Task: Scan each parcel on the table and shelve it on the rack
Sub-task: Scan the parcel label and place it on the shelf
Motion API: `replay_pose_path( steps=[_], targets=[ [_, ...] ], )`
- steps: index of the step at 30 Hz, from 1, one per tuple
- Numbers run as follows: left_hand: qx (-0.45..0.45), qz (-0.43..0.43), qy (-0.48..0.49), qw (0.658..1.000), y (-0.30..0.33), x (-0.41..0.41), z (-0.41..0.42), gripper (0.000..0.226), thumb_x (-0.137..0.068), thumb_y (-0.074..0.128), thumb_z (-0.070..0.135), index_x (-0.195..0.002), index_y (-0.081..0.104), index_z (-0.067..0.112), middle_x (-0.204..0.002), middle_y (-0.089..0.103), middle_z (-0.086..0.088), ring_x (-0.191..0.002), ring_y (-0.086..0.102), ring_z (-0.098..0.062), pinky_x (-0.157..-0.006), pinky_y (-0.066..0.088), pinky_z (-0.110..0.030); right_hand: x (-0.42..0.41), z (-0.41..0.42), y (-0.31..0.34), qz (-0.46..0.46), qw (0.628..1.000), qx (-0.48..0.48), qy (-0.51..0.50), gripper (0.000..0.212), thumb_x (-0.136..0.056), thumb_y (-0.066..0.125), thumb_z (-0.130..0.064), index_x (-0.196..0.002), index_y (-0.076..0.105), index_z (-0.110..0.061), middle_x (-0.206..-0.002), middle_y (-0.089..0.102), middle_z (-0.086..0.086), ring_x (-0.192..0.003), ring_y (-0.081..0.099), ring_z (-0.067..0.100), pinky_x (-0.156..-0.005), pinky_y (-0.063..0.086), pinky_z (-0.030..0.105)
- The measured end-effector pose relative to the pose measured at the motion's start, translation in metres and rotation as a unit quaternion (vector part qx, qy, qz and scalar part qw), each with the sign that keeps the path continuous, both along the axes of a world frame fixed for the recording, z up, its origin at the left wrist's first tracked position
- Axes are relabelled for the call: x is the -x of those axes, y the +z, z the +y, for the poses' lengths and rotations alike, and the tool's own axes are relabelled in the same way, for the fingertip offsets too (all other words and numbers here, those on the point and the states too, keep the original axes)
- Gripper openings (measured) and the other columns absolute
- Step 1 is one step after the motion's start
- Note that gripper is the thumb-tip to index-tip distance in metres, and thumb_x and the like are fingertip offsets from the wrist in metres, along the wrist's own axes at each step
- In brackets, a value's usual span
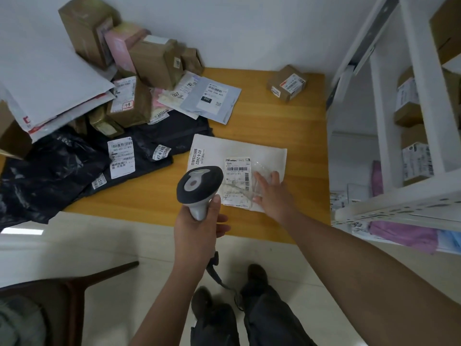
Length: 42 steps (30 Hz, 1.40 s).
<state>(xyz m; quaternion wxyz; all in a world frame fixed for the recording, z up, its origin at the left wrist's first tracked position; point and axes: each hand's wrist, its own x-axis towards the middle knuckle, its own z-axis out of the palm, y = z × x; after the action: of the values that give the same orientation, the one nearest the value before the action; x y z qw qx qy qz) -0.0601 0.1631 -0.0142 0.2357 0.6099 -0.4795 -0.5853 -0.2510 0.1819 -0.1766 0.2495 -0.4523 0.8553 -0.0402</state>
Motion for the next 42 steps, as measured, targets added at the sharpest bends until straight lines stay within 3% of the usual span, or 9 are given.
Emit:
replay_pose_path(
  steps=[7,11,20,29,34,42],
  targets=[
    [0.001,-0.043,-0.072,0.996,0.0,0.006,0.003,0.028,-0.092,0.064,0.036,-0.091,0.06,0.008,-0.065,0.07,-0.013,-0.057,0.07,-0.028,-0.058,0.06,-0.036,-0.002,-0.009,-0.003,-0.009,1.0,-0.004,-0.017,0.069,-0.093,0.062,-0.034,-0.149,0.022,-0.038,-0.139,0.025,0.004,-0.112,0.047,0.028,-0.081,0.052,0.039],
    [-0.003,-0.063,-0.1,0.993,0.004,0.011,0.008,0.033,-0.091,0.064,0.037,-0.086,0.059,0.005,-0.059,0.067,-0.01,-0.051,0.068,-0.023,-0.054,0.059,-0.034,-0.002,-0.008,-0.004,-0.013,1.0,0.005,-0.022,0.068,-0.093,0.062,-0.033,-0.148,0.022,-0.04,-0.139,0.026,0.004,-0.112,0.047,0.027,-0.078,0.053,0.037],
    [-0.014,-0.093,-0.116,0.989,0.015,0.016,0.011,0.037,-0.091,0.064,0.038,-0.081,0.059,0.003,-0.059,0.065,-0.011,-0.051,0.067,-0.023,-0.052,0.057,-0.033,-0.001,-0.008,-0.004,-0.004,1.0,0.0,-0.02,0.07,-0.093,0.062,-0.033,-0.149,0.02,-0.04,-0.143,0.023,0.005,-0.117,0.044,0.028,-0.08,0.053,0.038],
    [-0.006,-0.107,-0.107,0.988,0.02,0.019,0.007,0.039,-0.092,0.063,0.039,-0.072,0.059,0.005,-0.054,0.063,-0.008,-0.05,0.068,-0.023,-0.052,0.057,-0.03,-0.001,-0.006,-0.005,0.01,1.0,0.02,-0.003,0.07,-0.092,0.063,-0.032,-0.147,0.021,-0.04,-0.137,0.029,0.005,-0.106,0.048,0.023,-0.071,0.053,0.033],
    [-0.002,-0.117,-0.098,0.988,0.025,0.019,0.006,0.042,-0.092,0.062,0.041,-0.071,0.058,0.005,-0.054,0.063,-0.009,-0.048,0.067,-0.021,-0.046,0.055,-0.024,0.001,-0.007,-0.008,0.01,1.0,0.011,-0.002,0.07,-0.091,0.063,-0.035,-0.147,0.021,-0.041,-0.138,0.028,0.005,-0.109,0.047,0.025,-0.075,0.053,0.035],
    [0.018,-0.129,-0.089,0.987,0.039,0.018,0.004,0.045,-0.093,0.061,0.04,-0.063,0.058,0.006,-0.05,0.063,-0.007,-0.049,0.068,-0.022,-0.06,0.06,-0.037,0.002,-0.009,-0.008,0.002,1.0,0.003,-0.007,0.071,-0.091,0.064,-0.037,-0.148,0.023,-0.04,-0.14,0.027,0.005,-0.11,0.048,0.026,-0.077,0.054,0.038]
  ],
)
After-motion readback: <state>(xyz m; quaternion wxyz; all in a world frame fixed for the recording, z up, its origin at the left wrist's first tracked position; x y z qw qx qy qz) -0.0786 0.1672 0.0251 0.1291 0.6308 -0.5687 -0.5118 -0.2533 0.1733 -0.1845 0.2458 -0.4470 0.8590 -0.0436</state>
